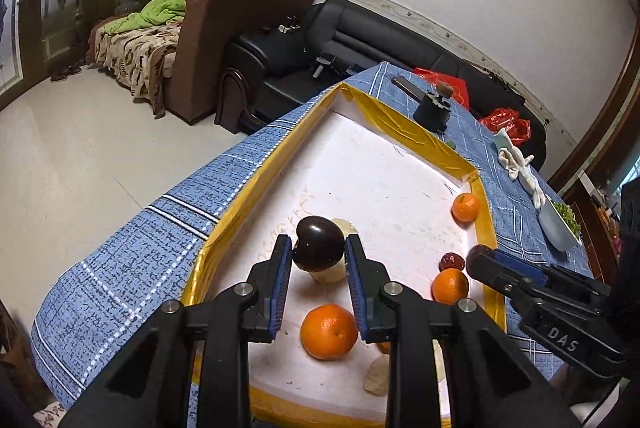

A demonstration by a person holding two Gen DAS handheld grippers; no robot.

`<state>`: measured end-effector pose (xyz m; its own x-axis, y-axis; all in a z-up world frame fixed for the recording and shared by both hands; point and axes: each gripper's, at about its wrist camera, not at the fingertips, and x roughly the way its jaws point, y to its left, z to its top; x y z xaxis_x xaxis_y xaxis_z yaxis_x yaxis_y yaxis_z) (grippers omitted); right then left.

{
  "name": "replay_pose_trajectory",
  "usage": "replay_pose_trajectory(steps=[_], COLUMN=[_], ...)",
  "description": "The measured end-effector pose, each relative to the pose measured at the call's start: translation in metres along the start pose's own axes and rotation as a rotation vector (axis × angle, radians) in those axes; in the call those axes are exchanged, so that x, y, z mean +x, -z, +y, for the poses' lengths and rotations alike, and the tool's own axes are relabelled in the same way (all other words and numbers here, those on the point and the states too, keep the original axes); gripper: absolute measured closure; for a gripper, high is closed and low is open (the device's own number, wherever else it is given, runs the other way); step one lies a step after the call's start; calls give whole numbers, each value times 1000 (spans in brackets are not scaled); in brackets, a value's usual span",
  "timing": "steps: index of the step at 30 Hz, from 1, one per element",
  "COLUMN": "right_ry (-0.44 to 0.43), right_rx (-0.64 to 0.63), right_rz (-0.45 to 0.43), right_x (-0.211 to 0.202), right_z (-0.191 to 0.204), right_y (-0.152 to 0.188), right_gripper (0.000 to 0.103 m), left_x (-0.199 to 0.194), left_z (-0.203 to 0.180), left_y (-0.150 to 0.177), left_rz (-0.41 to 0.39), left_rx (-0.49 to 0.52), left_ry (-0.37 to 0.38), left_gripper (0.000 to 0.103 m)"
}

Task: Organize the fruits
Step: 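Carry both plums over the tray and open both grippers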

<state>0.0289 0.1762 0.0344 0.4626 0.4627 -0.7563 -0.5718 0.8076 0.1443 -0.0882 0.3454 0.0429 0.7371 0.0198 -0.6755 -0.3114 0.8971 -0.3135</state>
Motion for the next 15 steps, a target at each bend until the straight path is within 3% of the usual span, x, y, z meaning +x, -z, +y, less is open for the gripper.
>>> replay_pose_trajectory(steps=[15], right_ry=[-28], right_rx=[-2], right_rz=[42], right_x=[25], right_z=[8], right_y=[-12], right_gripper=[71], left_x=[19], left_z=[-17], left_y=[-17], left_rz=[11], left_rx=[54], left_ry=[33], left_gripper=[77])
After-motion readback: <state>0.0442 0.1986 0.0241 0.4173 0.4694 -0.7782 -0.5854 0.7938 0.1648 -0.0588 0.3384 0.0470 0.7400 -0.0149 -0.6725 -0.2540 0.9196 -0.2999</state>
